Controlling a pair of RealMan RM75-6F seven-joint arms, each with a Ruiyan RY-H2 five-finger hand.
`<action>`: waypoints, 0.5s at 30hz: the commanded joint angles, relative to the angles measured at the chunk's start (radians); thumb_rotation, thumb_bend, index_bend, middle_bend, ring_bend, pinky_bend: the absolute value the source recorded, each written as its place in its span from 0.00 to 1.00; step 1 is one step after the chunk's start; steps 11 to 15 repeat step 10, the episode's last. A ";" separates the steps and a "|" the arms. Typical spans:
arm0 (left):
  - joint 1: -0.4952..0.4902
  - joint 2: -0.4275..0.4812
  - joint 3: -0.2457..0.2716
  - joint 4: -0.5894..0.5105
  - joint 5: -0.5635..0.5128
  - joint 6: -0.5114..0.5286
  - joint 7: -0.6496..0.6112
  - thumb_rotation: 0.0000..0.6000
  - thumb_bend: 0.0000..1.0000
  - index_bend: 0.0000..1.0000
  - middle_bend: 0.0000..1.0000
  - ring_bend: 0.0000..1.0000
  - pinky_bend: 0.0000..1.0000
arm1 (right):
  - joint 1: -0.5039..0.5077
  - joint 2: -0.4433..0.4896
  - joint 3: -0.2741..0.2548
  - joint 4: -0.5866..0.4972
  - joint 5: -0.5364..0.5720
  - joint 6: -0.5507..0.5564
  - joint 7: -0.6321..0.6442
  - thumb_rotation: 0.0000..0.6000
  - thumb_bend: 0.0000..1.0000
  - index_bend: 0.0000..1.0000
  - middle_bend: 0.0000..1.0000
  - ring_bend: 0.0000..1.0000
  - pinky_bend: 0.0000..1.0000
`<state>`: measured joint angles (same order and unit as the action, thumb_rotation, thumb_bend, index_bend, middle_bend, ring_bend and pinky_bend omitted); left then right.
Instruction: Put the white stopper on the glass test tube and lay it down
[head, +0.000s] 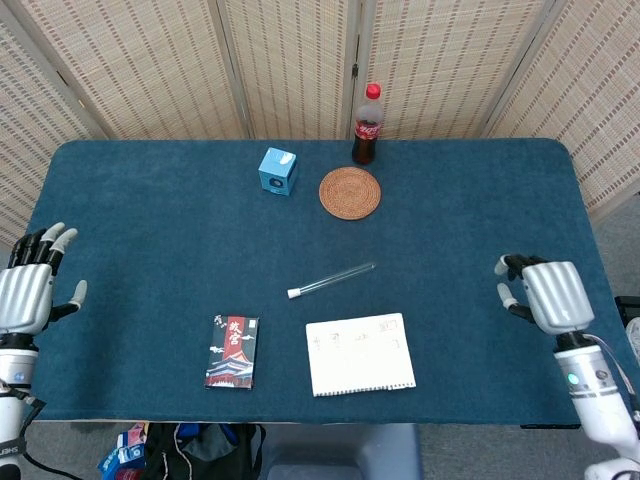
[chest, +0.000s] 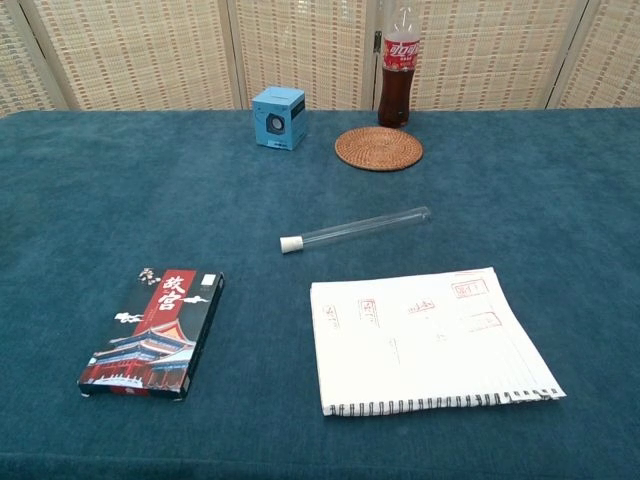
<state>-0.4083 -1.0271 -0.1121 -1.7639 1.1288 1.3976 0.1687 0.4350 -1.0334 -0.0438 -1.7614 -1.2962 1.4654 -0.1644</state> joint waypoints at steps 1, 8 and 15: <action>0.053 -0.017 0.024 -0.010 0.040 0.055 0.005 1.00 0.38 0.11 0.00 0.00 0.00 | -0.094 0.019 -0.039 0.008 -0.066 0.085 0.036 1.00 0.39 0.46 0.52 0.53 0.78; 0.148 -0.064 0.068 -0.025 0.123 0.167 0.036 1.00 0.38 0.11 0.00 0.00 0.00 | -0.215 0.016 -0.053 0.025 -0.114 0.176 0.074 1.00 0.38 0.46 0.52 0.53 0.78; 0.170 -0.075 0.078 -0.027 0.148 0.190 0.043 1.00 0.38 0.11 0.00 0.00 0.00 | -0.235 0.015 -0.051 0.032 -0.124 0.186 0.075 1.00 0.37 0.46 0.52 0.53 0.78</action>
